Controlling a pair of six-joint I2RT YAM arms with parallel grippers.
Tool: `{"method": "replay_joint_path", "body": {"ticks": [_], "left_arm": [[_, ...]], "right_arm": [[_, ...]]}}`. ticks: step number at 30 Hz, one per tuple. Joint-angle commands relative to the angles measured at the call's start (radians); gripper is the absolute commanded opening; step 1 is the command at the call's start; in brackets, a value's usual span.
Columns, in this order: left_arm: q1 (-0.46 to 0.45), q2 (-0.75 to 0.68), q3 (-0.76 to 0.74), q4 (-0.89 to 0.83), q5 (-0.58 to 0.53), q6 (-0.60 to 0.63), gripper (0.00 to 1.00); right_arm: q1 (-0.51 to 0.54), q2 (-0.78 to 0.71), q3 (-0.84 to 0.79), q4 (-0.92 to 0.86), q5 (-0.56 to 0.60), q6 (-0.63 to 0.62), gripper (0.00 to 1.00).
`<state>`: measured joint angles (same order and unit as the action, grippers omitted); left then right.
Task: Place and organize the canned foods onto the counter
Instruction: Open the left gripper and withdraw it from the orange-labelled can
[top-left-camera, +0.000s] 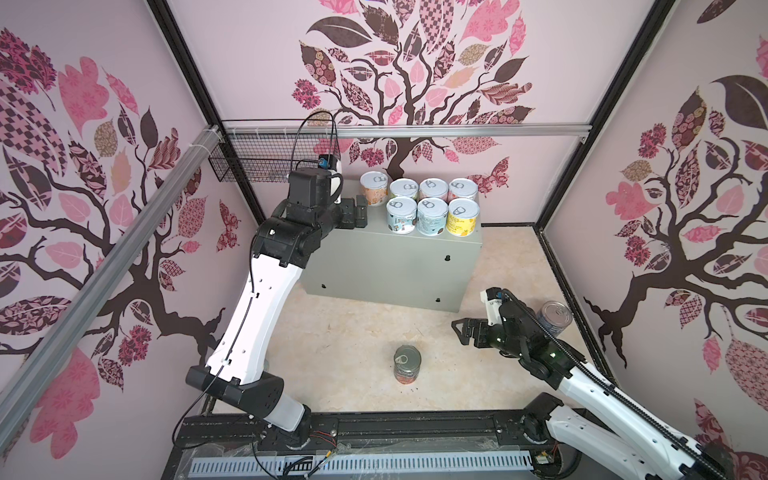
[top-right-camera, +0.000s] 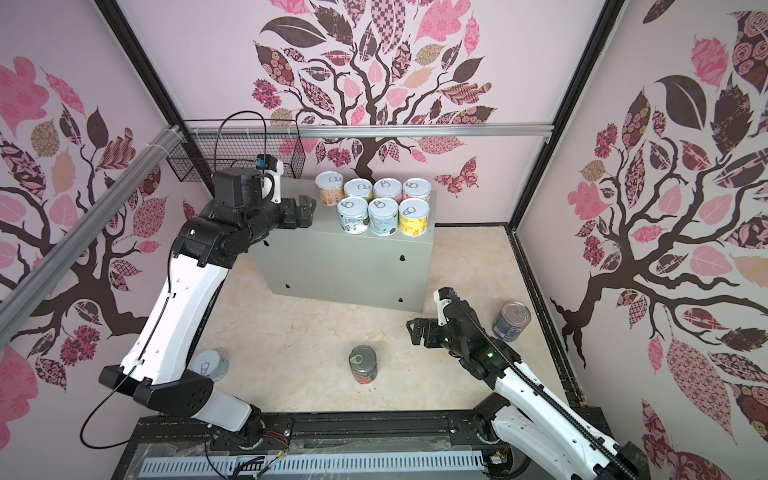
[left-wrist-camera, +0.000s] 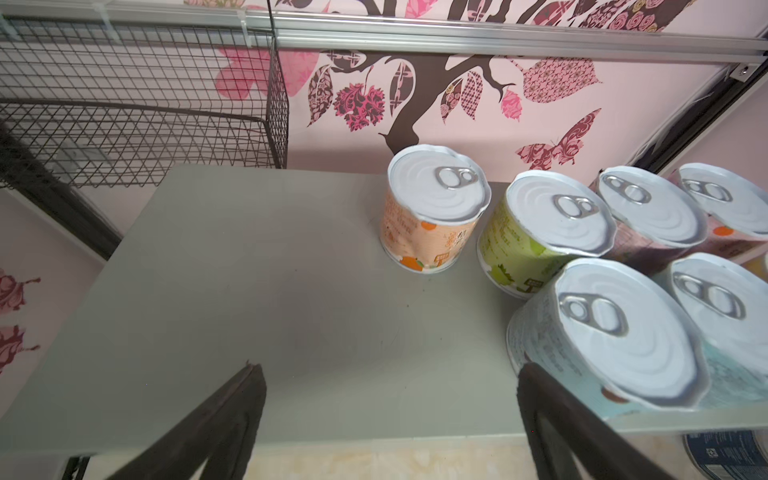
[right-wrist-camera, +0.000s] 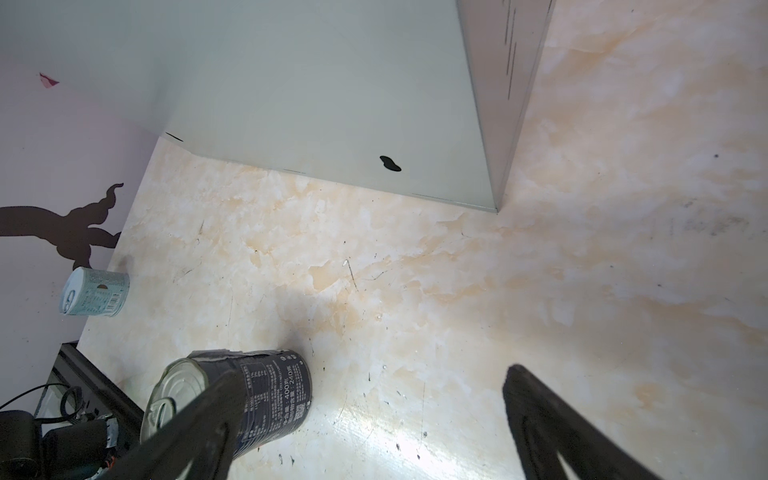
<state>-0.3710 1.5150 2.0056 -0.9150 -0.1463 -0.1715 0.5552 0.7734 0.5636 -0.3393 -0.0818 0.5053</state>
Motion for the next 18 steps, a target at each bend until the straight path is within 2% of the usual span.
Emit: {"method": "replay_joint_path", "body": {"ticks": [1, 11, 18], "left_arm": [[0.005, -0.065, -0.098, -0.046, -0.049, -0.059, 0.98], [0.006, -0.308, -0.467, -0.081, -0.187, -0.221, 0.98], [0.019, -0.425, -0.649, -0.131, -0.291, -0.362, 0.98]], "right_arm": [[0.005, -0.028, 0.033, -0.048, 0.017, 0.019, 1.0], [0.005, -0.077, -0.014, -0.067, -0.004, 0.048, 1.0], [0.006, -0.061, -0.063, -0.043, -0.045, 0.065, 1.0]]}}
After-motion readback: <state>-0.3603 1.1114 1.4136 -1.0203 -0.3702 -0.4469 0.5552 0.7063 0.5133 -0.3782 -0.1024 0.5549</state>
